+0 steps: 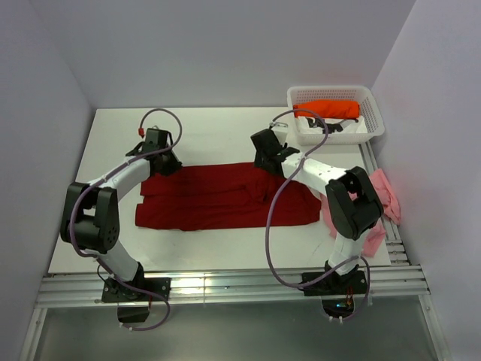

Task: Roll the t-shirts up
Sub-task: Fold the tshirt

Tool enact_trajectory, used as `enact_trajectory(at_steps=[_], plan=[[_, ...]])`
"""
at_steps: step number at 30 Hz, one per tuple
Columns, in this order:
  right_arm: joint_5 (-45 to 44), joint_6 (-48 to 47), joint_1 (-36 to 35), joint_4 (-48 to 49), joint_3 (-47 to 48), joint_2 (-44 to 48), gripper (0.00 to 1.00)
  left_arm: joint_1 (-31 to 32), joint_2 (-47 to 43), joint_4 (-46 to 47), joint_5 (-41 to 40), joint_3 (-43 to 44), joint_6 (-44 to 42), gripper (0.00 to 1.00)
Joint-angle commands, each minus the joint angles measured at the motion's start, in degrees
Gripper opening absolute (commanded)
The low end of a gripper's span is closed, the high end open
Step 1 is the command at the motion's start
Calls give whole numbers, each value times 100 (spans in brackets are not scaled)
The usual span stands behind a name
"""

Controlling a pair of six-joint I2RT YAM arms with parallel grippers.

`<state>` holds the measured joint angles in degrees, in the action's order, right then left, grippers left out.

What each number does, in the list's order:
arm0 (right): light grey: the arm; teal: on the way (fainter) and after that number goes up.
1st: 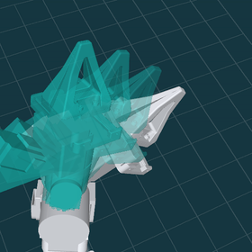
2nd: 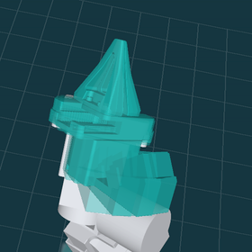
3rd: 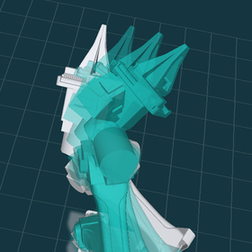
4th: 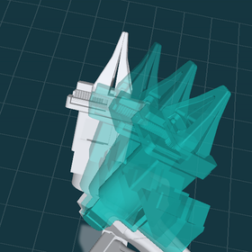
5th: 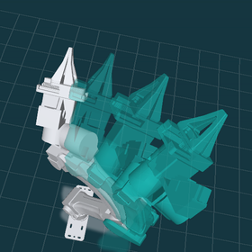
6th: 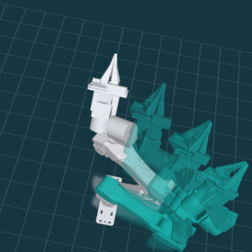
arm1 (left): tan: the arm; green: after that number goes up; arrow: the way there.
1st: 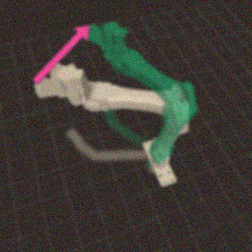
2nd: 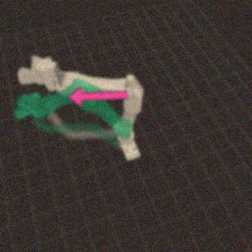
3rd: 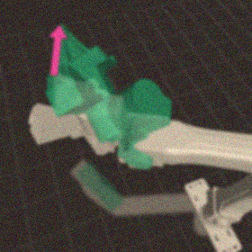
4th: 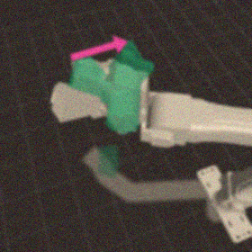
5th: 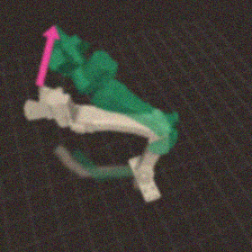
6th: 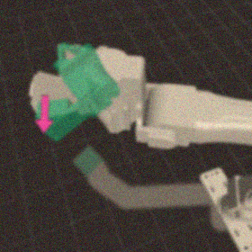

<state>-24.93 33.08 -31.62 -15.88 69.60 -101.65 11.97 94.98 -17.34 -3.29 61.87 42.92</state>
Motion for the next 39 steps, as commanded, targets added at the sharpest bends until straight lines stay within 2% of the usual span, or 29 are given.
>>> enact_trajectory(at_steps=[1, 8, 10, 12, 17, 20, 21, 23, 26, 29, 30, 35, 37, 38, 39], plan=[[-22, -293, 208, -91, 264, -136, 57, 235, 56, -41, -242, 300, 94, 30], [67, -425, 367, -91, 239, -444, 56, 420, 91, -76, -286, 344, 156, 29], [84, -417, 375, -47, 124, -365, 51, 473, 56, -76, -304, 335, 156, 30], [41, -390, 375, 75, -113, -190, 42, 499, 56, -76, -313, 317, 156, 30], [-30, -364, 411, 252, -587, 206, 29, 543, 73, -59, -304, 300, 164, 29], [-30, -337, 411, 269, -772, 425, 13, 579, 100, -67, -304, 326, 173, 29], [-21, -329, 419, 278, -825, 487, 5, 596, 100, -67, -286, 326, 173, 29], [-56, -267, 428, 322, -1018, 715, 2, 631, 91, -67, -269, 343, 173, 29], [-100, -197, 454, 401, -1299, 944, 2, 693, 108, -94, -190, 414, 156, 29], [-30, -205, 472, 489, -1606, 1243, 9, 807, 179, -181, -128, 536, 147, 29], [-21, -223, 472, 559, -1703, 1383, 14, 903, 188, -199, -119, 563, 138, 29], [-30, -118, 472, 621, -2275, 1806, 21, 1272, 196, -269, -101, 721, 199, 29], [-56, -56, 481, 551, -2407, 2016, 26, 1466, 232, -366, -137, 809, 208, 29], [-65, 14, 472, 542, -2547, 2095, 32, 1536, 240, -392, -180, 888, 217, 29], [-100, 75, 481, 525, -2635, 2183, 50, 1598, 266, -445, -190, 923, 226, 29]])
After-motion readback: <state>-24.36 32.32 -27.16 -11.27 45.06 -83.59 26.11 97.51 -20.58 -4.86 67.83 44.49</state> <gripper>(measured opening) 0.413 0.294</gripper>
